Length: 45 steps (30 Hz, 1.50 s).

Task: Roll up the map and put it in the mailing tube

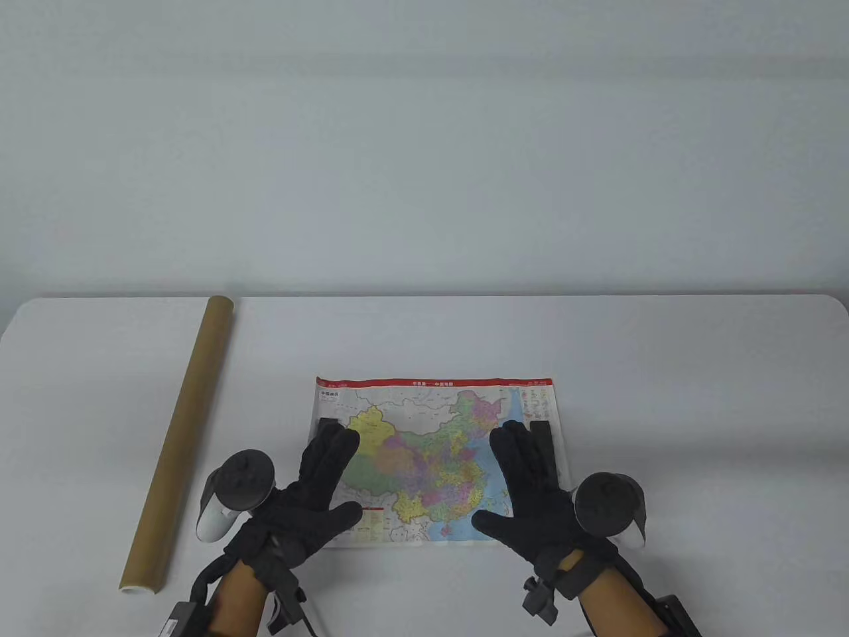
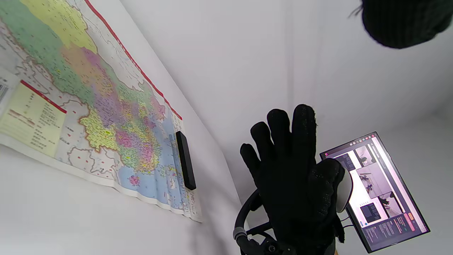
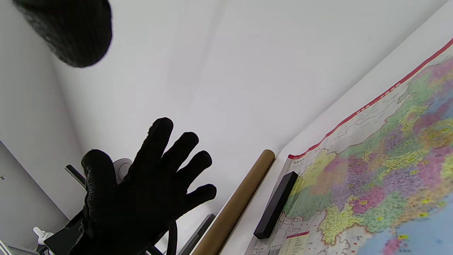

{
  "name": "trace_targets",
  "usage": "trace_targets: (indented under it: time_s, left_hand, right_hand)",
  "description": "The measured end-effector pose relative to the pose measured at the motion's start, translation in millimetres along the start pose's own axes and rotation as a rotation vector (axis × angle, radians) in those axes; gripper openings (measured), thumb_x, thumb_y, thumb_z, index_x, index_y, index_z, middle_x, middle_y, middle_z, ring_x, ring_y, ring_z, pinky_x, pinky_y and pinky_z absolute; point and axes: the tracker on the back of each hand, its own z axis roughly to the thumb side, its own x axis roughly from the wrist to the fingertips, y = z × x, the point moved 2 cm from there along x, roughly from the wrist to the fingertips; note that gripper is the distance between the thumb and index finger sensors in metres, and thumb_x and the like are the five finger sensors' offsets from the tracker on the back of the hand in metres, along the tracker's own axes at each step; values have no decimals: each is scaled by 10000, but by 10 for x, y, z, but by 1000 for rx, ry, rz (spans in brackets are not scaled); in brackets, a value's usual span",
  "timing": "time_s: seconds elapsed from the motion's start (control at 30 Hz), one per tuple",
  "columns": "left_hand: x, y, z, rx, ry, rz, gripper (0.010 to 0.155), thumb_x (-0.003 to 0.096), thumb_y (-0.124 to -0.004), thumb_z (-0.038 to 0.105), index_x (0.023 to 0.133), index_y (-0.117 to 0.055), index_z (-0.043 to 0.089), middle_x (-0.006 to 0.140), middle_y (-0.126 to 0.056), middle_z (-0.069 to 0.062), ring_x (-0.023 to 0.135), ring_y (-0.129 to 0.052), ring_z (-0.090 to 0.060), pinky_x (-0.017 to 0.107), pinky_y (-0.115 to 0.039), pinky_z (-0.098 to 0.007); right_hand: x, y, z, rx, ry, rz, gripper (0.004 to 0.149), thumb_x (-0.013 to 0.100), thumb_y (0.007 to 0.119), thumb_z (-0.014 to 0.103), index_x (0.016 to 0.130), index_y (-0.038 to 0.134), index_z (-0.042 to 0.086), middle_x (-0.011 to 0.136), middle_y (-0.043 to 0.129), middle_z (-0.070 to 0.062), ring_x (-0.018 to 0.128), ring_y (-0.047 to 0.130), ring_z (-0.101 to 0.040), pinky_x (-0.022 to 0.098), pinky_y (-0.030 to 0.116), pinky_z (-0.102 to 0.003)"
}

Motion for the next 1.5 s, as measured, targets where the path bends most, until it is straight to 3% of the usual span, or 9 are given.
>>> trace_targets:
  time_s: [0.37,0.5,0.67,0.8,0.97,1.2,1.5]
  left_hand:
    - [-28,21,11,-20,-10,27,933,382,-664,864,1075,-136,528,1167,45,63,1101,61,-360,749,-128,-692]
    - [-72,126,56,-39,-12,112,941,369,-730,834,1092,-231,496,1189,-64,40,1131,-50,-354,773,-194,-676]
    - [-243,484,164,15,40,387,851,405,-846,671,1087,-415,400,1179,-302,5,1140,-352,-342,806,-347,-626]
    - [-472,853,187,169,208,621,806,417,-883,590,1075,-469,377,1163,-396,-9,1112,-479,-344,811,-411,-595]
    - [-657,1248,-36,314,532,763,819,418,-891,571,1076,-443,374,1165,-374,-12,1117,-452,-356,814,-391,-597]
    - [-684,1559,-612,368,868,765,841,418,-894,562,1077,-405,379,1166,-339,-2,1119,-426,-361,811,-385,-608]
    - [-656,1630,-1270,373,1196,697,894,422,-883,567,1075,-297,393,1170,-294,-2,1127,-400,-365,806,-394,-626]
  right_hand:
    - [-10,-39,14,13,-8,-19,988,541,750,655,1138,126,174,1120,1,-232,968,39,-592,615,206,-737]
    - [-16,-58,22,15,-14,-28,989,539,750,656,1137,128,173,1118,2,-236,966,43,-595,612,209,-738]
    - [-25,-81,27,17,-17,-39,988,540,749,656,1136,130,169,1116,4,-235,964,48,-597,608,211,-739]
    - [-24,-72,27,21,-19,-35,988,540,749,656,1137,133,167,1116,6,-238,963,49,-598,609,211,-738]
    - [-23,-55,35,17,-25,-26,988,540,750,656,1137,134,165,1114,8,-242,961,52,-601,605,214,-739]
    - [-14,-25,55,17,-30,-24,988,540,751,654,1137,137,161,1115,12,-239,959,55,-603,604,215,-739]
    - [-15,-13,56,26,-25,-21,991,539,753,654,1137,140,155,1114,17,-246,957,58,-604,600,218,-740]
